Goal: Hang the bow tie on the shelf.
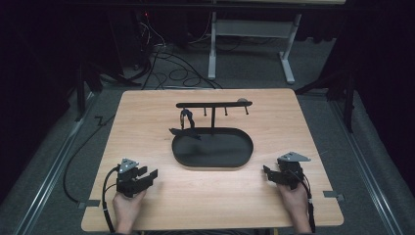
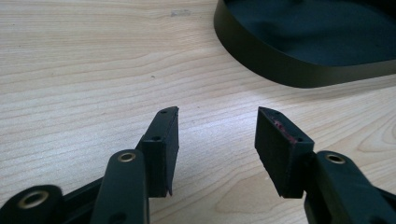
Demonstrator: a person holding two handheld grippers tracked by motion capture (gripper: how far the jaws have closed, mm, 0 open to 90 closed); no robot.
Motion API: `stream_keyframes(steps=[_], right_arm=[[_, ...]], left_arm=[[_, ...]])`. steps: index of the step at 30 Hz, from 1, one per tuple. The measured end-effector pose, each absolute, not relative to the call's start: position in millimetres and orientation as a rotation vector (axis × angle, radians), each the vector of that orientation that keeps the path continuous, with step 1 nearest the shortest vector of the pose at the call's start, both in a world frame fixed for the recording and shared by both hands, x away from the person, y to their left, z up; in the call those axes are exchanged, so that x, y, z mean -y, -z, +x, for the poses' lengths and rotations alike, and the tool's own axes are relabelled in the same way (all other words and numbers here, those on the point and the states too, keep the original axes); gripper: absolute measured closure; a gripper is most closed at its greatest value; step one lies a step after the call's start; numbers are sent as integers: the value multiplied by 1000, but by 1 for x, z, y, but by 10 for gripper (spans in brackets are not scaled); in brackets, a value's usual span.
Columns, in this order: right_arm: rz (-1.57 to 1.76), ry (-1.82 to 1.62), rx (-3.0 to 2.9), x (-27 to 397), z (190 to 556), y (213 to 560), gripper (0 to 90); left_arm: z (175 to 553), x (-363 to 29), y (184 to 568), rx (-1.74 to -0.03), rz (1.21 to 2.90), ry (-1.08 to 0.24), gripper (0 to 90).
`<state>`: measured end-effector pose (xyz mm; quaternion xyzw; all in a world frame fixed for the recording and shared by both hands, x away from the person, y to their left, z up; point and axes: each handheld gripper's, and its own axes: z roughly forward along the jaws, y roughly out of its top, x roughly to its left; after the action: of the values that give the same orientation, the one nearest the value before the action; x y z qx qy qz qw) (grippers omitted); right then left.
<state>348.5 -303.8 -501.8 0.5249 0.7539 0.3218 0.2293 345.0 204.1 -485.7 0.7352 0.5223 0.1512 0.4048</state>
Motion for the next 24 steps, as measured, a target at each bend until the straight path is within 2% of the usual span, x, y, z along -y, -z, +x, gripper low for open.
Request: stream_keyframes(steps=[24], right_arm=[[1445, -886, -2075, 304, 348, 502, 349]], left_arm=[[353, -196, 500, -1332, 1886, -449, 490]])
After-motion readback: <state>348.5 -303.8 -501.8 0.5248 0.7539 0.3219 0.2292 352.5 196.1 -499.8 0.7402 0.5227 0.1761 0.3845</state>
